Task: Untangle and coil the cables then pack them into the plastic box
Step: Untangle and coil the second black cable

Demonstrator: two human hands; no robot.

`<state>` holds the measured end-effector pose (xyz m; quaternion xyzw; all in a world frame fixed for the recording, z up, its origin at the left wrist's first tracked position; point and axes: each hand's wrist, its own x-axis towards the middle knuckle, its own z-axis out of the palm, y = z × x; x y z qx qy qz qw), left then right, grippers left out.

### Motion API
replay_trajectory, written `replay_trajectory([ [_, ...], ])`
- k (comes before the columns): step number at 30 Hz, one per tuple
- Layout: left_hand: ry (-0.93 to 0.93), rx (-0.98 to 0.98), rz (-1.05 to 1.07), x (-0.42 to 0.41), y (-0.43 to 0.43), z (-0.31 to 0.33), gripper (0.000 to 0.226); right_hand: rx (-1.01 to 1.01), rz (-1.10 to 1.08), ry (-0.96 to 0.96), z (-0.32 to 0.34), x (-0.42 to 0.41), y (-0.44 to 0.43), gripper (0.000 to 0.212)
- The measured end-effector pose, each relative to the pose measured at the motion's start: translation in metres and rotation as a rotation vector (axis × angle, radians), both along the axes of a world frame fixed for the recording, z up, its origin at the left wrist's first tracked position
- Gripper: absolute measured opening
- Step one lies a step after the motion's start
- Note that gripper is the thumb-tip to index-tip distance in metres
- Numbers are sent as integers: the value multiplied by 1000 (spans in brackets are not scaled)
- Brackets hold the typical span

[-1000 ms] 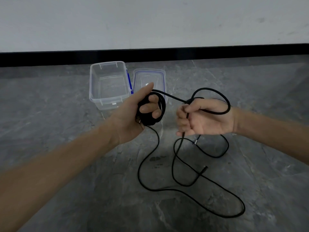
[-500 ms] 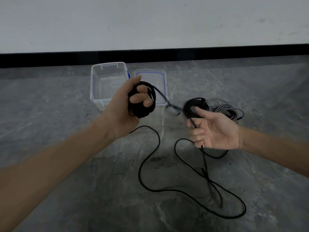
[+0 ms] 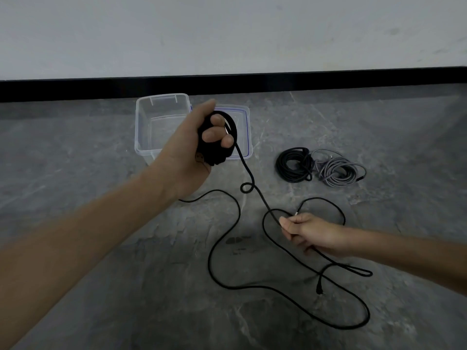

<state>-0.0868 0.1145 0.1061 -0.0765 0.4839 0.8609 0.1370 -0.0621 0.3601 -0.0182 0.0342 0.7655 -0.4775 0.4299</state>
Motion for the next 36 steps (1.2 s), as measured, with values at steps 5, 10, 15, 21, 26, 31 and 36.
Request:
replay_trajectory([
  [5,26,-98,-35,4,9,-4,39,6,119,175,16,0,-13,32],
  [10,28,-111,1,1,13,-9,36,-166,152,292,28,3,-26,23],
  [15,31,14,117,-8,4,-10,36,21,647,757,31,21,-31,24],
  [21,48,-195,195,-14,-4,-29,41,-83,857,805,60,47,-47,26],
  [26,217,-616,144,-6,-10,-49,34,-241,741,905,104,57,-63,40],
  [31,401,-885,-85,6,-10,-60,32,-333,569,992,144,44,-71,40],
  [36,364,-1037,-243,18,2,-67,50,-476,245,1025,175,7,-62,47],
])
